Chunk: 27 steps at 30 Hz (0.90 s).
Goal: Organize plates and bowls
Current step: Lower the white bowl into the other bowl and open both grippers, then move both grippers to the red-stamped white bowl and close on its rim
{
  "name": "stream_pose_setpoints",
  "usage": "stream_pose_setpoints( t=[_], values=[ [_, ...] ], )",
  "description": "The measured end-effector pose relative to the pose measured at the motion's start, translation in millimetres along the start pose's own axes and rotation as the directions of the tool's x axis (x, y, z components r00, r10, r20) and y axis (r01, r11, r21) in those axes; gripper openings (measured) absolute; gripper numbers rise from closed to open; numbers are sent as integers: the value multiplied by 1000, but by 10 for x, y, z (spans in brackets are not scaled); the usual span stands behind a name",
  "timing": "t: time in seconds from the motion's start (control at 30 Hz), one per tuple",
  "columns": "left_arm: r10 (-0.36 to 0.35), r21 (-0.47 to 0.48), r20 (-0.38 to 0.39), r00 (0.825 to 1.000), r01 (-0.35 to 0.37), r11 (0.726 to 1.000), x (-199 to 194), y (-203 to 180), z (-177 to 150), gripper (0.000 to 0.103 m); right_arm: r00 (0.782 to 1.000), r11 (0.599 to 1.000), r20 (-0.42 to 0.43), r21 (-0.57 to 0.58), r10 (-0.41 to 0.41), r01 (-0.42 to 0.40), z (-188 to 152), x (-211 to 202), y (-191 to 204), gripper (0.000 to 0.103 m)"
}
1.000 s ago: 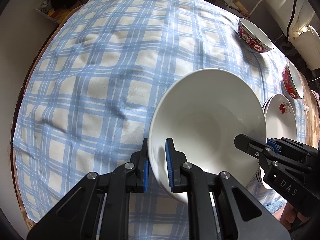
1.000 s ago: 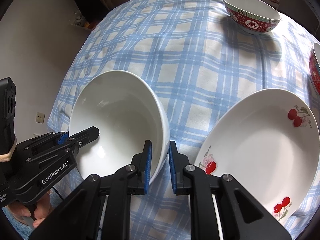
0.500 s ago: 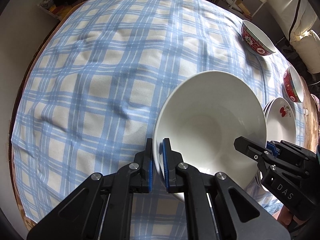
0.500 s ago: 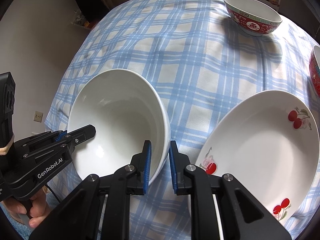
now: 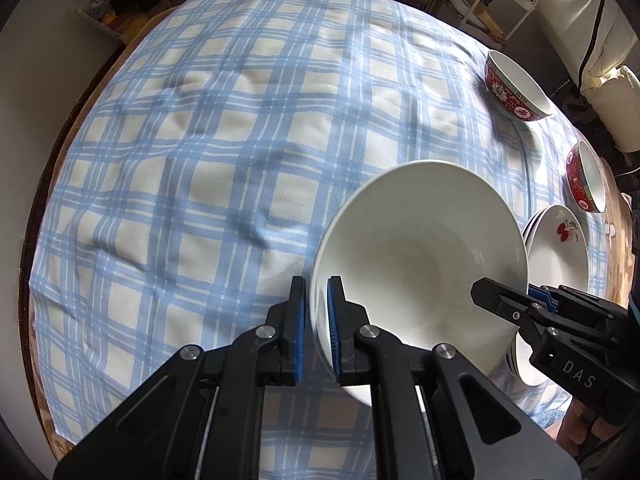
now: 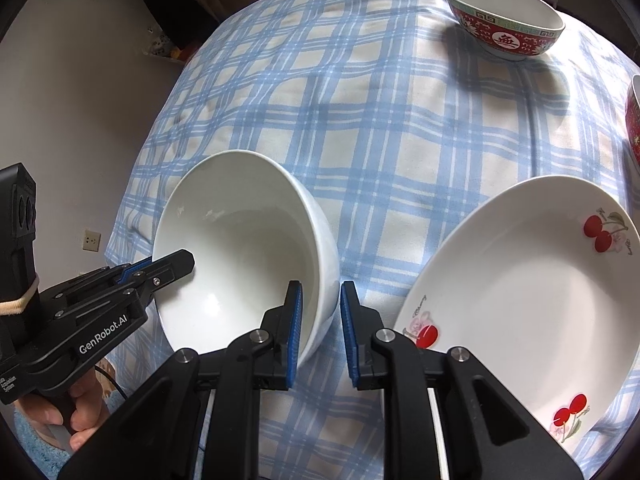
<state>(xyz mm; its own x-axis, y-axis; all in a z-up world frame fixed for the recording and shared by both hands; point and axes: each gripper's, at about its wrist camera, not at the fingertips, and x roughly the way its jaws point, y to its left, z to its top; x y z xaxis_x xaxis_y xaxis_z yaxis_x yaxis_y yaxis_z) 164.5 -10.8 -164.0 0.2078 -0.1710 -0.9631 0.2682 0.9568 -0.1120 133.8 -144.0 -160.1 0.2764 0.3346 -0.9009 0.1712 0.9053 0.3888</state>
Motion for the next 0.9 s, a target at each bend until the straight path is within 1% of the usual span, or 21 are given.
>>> stream_pose_setpoints(
  t=[0.1, 0.17, 0.23, 0.3, 0.33, 0.37, 0.4, 0.43, 0.47, 0.5, 0.57, 0.63, 0.7, 0.77, 0.9],
  values=[
    [-8, 3, 34, 999, 7, 1000, -124, 1, 43, 15, 1000, 1000, 20, -10, -18, 18, 28, -89, 2, 22],
    [4, 22, 43, 999, -5, 1000, -191, -29, 67, 16, 1000, 1000, 27, 10, -11, 11, 63, -168, -40, 22],
    [8, 40, 50, 999, -10, 999, -257, -66, 102, 18, 999, 1000, 44, 24, -3, 2, 107, -278, -95, 27],
    [7, 54, 55, 998, -10, 999, -325, -118, 155, 26, 998, 999, 69, 35, -15, 13, 163, -413, -154, 47],
    [6, 63, 58, 998, -9, 998, -363, -144, 192, 28, 996, 999, 86, 38, -22, 18, 203, -486, -184, 51],
    [8, 67, 66, 998, -12, 998, -407, -181, 224, 35, 994, 999, 105, 43, -27, 22, 245, -562, -220, 55],
    [10, 69, 78, 997, -16, 998, -448, -206, 269, 45, 992, 998, 123, 50, -32, 26, 288, -638, -264, 56],
    [17, 69, 91, 996, -23, 997, -487, -240, 313, 50, 990, 998, 137, 62, -39, 31, 341, -707, -308, 56],
    [21, 70, 101, 995, -28, 997, -520, -269, 345, 59, 988, 997, 149, 71, -49, 39, 389, -772, -357, 59],
    [17, 70, 96, 995, -24, 997, -533, -301, 398, 69, 985, 996, 161, 78, -60, 48, 436, -833, -408, 66],
    [5, 67, 78, 997, -11, 998, -533, -359, 506, 76, 980, 993, 184, 94, -82, 65, 531, -944, -516, 75],
    [2, 68, 80, 997, -7, 998, -544, -427, 623, 76, 975, 991, 198, 109, -101, 81, 635, -1022, -626, 79],
    [-3, 70, 91, 996, -3, 998, -554, -497, 749, 79, 972, 988, 205, 126, -112, 87, 735, -1078, -744, 93],
    [-4, 70, 99, 995, -3, 998, -540, -571, 892, 83, 970, 987, 214, 135, -119, 91, 834, -1113, -855, 99],
    [-32, 94, 118, 992, 21, 995, -507, -752, 1181, 85, 972, 987, 200, 128, -122, 98, 1031, -1122, -1044, 99]
  ],
)
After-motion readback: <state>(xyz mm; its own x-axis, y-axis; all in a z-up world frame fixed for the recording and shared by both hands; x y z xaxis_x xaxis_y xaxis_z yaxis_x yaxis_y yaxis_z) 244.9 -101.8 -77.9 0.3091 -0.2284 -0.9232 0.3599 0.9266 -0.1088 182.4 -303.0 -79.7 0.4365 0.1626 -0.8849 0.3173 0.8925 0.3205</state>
